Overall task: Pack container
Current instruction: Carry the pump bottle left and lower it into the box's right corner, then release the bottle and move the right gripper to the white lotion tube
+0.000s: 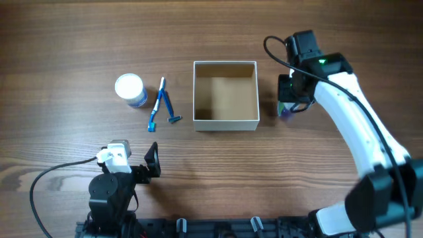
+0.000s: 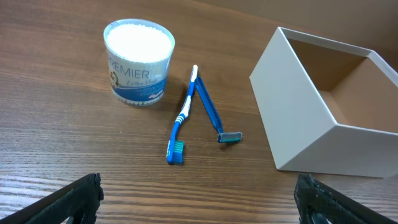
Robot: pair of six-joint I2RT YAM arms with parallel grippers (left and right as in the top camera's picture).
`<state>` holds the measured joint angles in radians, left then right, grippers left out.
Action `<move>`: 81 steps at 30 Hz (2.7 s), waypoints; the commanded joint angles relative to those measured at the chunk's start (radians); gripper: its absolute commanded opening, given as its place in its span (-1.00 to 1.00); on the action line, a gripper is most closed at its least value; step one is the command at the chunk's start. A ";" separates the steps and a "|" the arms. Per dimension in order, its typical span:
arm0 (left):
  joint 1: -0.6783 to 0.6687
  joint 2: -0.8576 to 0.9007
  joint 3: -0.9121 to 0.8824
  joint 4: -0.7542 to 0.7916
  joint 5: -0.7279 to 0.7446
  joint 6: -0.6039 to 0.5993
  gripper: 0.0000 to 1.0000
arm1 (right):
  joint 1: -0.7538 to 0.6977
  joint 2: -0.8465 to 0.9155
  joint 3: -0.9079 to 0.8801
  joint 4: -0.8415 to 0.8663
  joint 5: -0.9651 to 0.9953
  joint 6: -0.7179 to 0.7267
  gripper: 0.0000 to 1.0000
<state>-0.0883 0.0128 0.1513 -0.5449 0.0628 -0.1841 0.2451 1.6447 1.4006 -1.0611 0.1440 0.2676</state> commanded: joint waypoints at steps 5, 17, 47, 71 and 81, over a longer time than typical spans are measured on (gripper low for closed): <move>0.008 -0.010 -0.003 0.004 0.016 0.017 1.00 | 0.232 -0.234 0.127 0.031 0.014 0.005 -0.61; 0.008 -0.010 -0.003 0.004 0.016 0.017 1.00 | 0.278 0.130 0.126 0.202 0.069 0.104 -0.55; 0.008 -0.010 -0.003 0.004 0.016 0.017 1.00 | -0.155 -0.222 0.123 -0.093 0.103 0.377 0.71; 0.008 -0.010 -0.003 0.004 0.016 0.017 1.00 | -0.288 0.044 0.123 0.006 -0.053 0.646 0.71; 0.008 -0.010 -0.003 0.004 0.016 0.017 1.00 | -0.288 0.054 0.100 -0.031 -0.017 0.593 -0.12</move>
<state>-0.0883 0.0128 0.1513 -0.5453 0.0628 -0.1841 -0.0429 1.6917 1.5257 -1.0874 0.0975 0.8730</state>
